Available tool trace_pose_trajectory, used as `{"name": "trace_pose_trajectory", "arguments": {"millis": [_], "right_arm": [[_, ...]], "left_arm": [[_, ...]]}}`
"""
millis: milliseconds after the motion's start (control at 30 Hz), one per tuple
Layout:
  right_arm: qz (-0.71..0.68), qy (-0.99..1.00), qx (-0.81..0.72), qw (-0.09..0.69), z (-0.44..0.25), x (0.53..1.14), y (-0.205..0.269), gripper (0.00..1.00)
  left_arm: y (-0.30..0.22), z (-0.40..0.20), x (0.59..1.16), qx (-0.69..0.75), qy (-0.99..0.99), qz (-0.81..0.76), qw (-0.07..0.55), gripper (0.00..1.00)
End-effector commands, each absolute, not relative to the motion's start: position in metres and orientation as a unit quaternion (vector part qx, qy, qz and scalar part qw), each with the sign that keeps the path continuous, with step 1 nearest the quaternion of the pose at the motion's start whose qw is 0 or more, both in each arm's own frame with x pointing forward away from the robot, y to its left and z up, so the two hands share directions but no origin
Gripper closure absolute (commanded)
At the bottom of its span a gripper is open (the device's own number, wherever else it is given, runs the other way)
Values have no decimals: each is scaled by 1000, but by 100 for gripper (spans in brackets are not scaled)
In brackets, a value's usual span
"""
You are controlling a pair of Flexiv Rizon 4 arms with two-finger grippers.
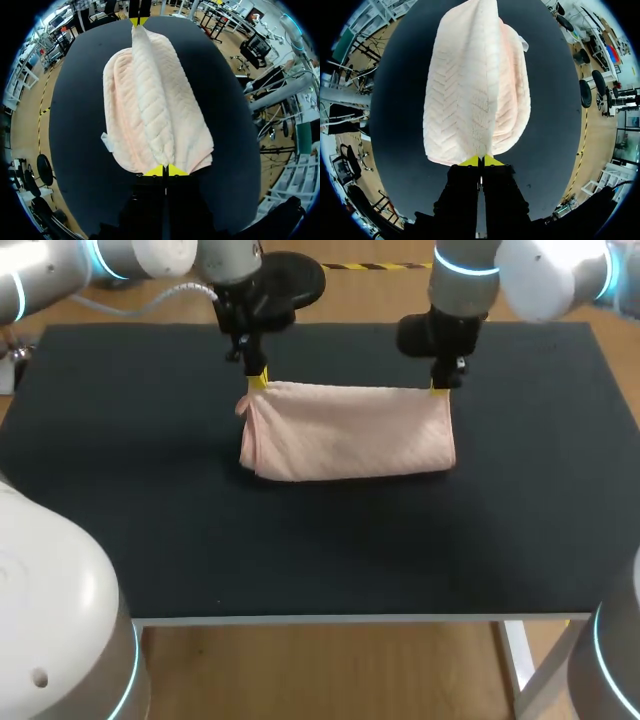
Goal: Fold the towel
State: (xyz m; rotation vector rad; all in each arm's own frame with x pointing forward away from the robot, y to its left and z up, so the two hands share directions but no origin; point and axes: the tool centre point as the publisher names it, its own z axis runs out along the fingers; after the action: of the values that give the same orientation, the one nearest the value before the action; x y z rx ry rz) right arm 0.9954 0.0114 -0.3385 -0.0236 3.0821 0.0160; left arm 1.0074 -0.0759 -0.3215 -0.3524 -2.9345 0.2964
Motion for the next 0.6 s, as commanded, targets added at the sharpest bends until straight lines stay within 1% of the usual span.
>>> {"name": "trace_pose_trajectory", "arguments": {"millis": [33, 167, 200, 233, 267, 467, 600], "right_arm": [[1, 1000, -8, -1, -345, 1016, 17, 100], [-2, 1000, -8, -3, -346, 1021, 17, 100], [-6, 1000, -7, -10, -346, 1022, 16, 68], [-7, 1000, -5, -9, -347, 1023, 16, 0], [-8, 1000, -5, -9, -346, 1023, 15, 0], [-7, 1000, 7, 12, -331, 1023, 6, 0], [-9, 999, 6, 31, -317, 1024, 2, 0]], "left_arm": [[-79, -330, 1028, -123, -980, 99, 118, 100], [-81, -331, 1033, -137, -978, 101, 118, 100], [-81, -331, 1033, -144, -977, 102, 119, 77], [-81, -331, 1034, -148, -976, 103, 120, 9], [-81, -331, 1035, -151, -976, 108, 115, 0], [-71, -324, 1033, -150, -973, 143, 103, 0], [-62, -313, 1024, -160, -968, 179, 76, 0]]}}
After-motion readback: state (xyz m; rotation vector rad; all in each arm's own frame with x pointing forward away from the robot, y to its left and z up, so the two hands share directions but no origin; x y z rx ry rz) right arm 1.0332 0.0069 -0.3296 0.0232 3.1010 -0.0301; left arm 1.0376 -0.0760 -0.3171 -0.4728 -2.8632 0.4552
